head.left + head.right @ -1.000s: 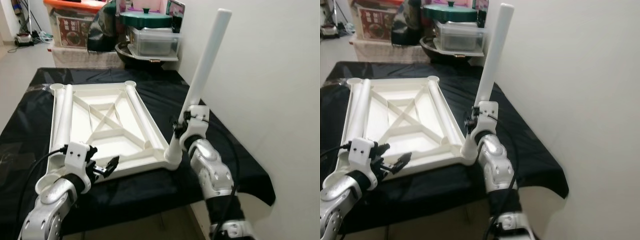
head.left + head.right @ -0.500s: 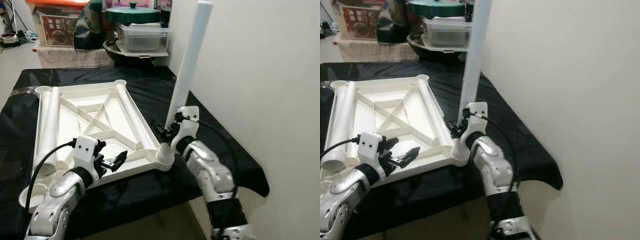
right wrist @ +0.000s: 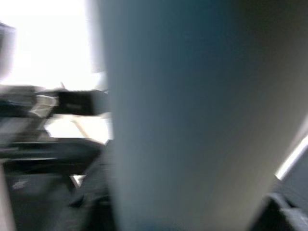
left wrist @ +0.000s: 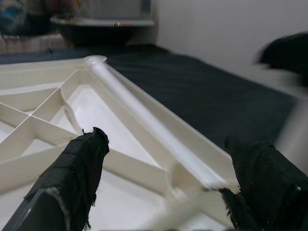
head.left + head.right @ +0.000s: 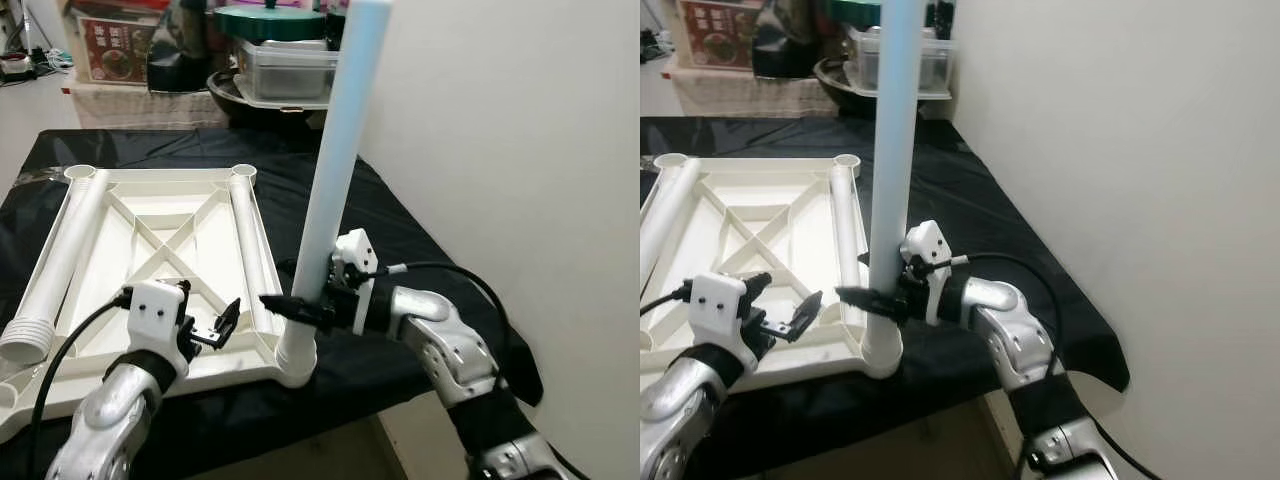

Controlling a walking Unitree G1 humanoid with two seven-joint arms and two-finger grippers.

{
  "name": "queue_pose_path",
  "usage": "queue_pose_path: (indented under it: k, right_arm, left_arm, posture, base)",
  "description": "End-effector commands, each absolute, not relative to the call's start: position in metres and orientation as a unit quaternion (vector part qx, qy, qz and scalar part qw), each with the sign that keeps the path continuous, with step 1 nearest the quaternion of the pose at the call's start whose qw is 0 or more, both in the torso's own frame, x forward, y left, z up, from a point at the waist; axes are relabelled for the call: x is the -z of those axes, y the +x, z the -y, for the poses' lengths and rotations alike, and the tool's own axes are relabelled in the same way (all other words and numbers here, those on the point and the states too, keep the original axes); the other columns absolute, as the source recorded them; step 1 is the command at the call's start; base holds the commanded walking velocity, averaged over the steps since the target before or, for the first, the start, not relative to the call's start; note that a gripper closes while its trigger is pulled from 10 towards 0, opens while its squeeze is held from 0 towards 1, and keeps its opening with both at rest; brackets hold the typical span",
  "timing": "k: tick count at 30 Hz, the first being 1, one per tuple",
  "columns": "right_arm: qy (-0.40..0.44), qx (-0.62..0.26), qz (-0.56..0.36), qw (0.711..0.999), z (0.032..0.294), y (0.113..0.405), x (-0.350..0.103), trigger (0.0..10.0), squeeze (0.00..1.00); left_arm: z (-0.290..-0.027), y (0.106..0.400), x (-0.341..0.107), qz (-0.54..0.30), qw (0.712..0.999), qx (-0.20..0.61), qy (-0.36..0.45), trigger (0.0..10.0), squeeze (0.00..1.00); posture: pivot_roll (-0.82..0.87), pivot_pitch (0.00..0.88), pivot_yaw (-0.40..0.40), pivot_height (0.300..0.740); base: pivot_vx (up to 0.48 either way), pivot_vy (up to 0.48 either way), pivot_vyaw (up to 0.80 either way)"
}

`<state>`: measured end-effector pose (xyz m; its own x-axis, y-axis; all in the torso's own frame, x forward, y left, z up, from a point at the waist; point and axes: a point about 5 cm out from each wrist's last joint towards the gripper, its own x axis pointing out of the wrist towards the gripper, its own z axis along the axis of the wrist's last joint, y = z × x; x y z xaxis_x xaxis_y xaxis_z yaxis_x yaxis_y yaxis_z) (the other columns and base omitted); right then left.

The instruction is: Building children table

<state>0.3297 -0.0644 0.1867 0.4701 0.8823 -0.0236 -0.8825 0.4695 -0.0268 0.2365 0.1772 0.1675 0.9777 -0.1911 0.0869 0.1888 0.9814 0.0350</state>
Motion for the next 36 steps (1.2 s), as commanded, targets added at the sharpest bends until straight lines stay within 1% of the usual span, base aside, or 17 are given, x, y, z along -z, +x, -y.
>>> queue_pose_path:
  k: [1, 2, 4, 6, 8, 12, 13, 18, 19, 24, 25, 26, 29, 30, 33, 34, 36]
  right_arm:
    - [-0.020, -0.444, -0.018, 0.895, 0.076, 0.343, -0.183, 0.0, 0.00]
    - [-0.002, -0.353, -0.029, 0.935, 0.086, 0.356, -0.183, 0.0, 0.00]
    - [0.012, -0.278, -0.039, 0.960, 0.095, 0.365, -0.182, 0.0, 0.00]
    - [0.012, -0.278, -0.039, 0.960, 0.095, 0.365, -0.182, 0.0, 0.00]
    - [0.033, -0.088, -0.052, 0.994, 0.118, 0.365, -0.177, 0.0, 0.00]
    - [0.040, -0.037, -0.050, 0.997, 0.108, 0.349, -0.175, 0.0, 0.00]
    - [0.050, -0.072, -0.051, 0.995, 0.091, 0.340, -0.176, 10.0, 0.00]
    - [0.083, -0.147, -0.022, 0.985, 0.068, 0.328, -0.184, 10.0, 0.00]
    - [0.092, -0.162, -0.006, 0.982, 0.068, 0.327, -0.188, 10.0, 1.00]
    - [0.102, -0.232, 0.021, 0.967, 0.066, 0.326, -0.199, 10.0, 1.00]
    - [0.108, -0.339, 0.045, 0.934, 0.066, 0.320, -0.210, 10.0, 0.00]
    - [0.111, -0.412, 0.060, 0.903, 0.066, 0.313, -0.218, 10.0, 0.00]
    - [0.111, -0.412, 0.060, 0.903, 0.066, 0.313, -0.218, 10.0, 0.00]
    - [0.095, -0.486, 0.069, 0.866, 0.069, 0.305, -0.222, 10.0, 0.00]
    - [0.053, -0.535, 0.059, 0.841, 0.072, 0.299, -0.216, 10.0, 0.00]
    - [0.012, -0.557, 0.040, 0.830, 0.073, 0.299, -0.205, 7.5, 0.00]
    - [0.012, -0.557, 0.040, 0.830, 0.073, 0.299, -0.205, 7.5, 0.00]
  left_arm:
    - [-0.179, 0.232, -0.166, 0.038, 0.996, 0.078, 0.013, 10.0, 0.00]
    - [-0.183, 0.227, -0.165, 0.037, 0.998, 0.057, 0.009, 10.0, 0.00]
    - [-0.186, 0.223, -0.164, 0.035, 0.999, 0.041, 0.006, 10.0, 0.00]
    - [-0.186, 0.223, -0.164, 0.035, 0.999, 0.041, 0.006, 10.0, 0.00]
    - [-0.184, 0.211, -0.162, 0.036, 0.999, 0.009, -0.005, 10.0, 0.00]
    - [-0.174, 0.204, -0.155, 0.027, 1.000, -0.003, -0.010, 10.0, 0.00]
    - [-0.167, 0.204, -0.152, 0.022, 1.000, 0.004, -0.009, 10.0, 0.00]
    - [-0.156, 0.205, -0.148, 0.012, 1.000, 0.023, -0.015, 10.0, 0.00]
    - [-0.156, 0.205, -0.148, 0.010, 1.000, 0.023, -0.018, 10.0, 0.00]
    - [-0.154, 0.207, -0.148, 0.007, 1.000, 0.022, -0.020, 10.0, 0.00]
    - [-0.152, 0.209, -0.146, 0.003, 1.000, 0.024, -0.017, 10.0, 0.00]
    - [-0.150, 0.210, -0.144, 0.001, 1.000, 0.026, -0.015, 10.0, 0.00]
    - [-0.150, 0.210, -0.144, 0.001, 1.000, 0.026, -0.015, 10.0, 0.00]
    - [-0.149, 0.211, -0.142, -0.002, 0.999, 0.031, -0.017, 10.0, 0.00]
    - [-0.146, 0.211, -0.141, -0.004, 0.999, 0.034, -0.014, 10.0, 0.00]
    - [-0.146, 0.211, -0.141, -0.004, 0.999, 0.034, -0.014, 10.0, 0.00]
    - [-0.146, 0.211, -0.141, -0.004, 0.999, 0.034, -0.014, 10.0, 0.00]
  posture:
    - [0.19, 0.000, -0.172, 0.740]
    - [0.19, 0.000, -0.174, 0.740]
    - [0.19, 0.000, -0.174, 0.740]
    - [0.19, 0.000, -0.174, 0.740]
    - [0.20, 0.000, -0.181, 0.740]
    - [0.20, 0.000, -0.171, 0.740]
    - [0.20, 0.000, -0.170, 0.740]
    - [0.18, 0.000, -0.155, 0.740]
    - [0.18, 0.000, -0.155, 0.740]
    - [0.16, 0.000, -0.145, 0.740]
    - [0.16, 0.000, -0.147, 0.740]
    - [0.16, 0.000, -0.153, 0.740]
    - [0.16, 0.000, -0.153, 0.740]
    - [0.16, 0.000, -0.157, 0.740]
    - [0.17, 0.000, -0.166, 0.740]
    - [0.17, 0.000, -0.166, 0.740]
    - [0.17, 0.000, -0.166, 0.740]
  base:
    - [0.000, 0.000, 0.00]
    - [0.000, 0.000, 0.00]
    - [0.000, 0.000, 0.00]
    - [0.000, 0.000, 0.00]
    - [0.000, 0.000, 0.00]
    - [0.000, 0.000, 0.00]
    - [0.000, 0.000, 0.00]
    - [0.000, 0.000, 0.00]
    - [0.000, 0.000, 0.00]
    - [0.000, 0.000, 0.00]
    - [0.000, 0.000, 0.00]
    - [0.000, 0.000, 0.00]
    - [0.000, 0.000, 0.00]
    - [0.000, 0.000, 0.00]
    - [0.000, 0.000, 0.00]
    - [0.000, 0.000, 0.00]
    - [0.000, 0.000, 0.00]
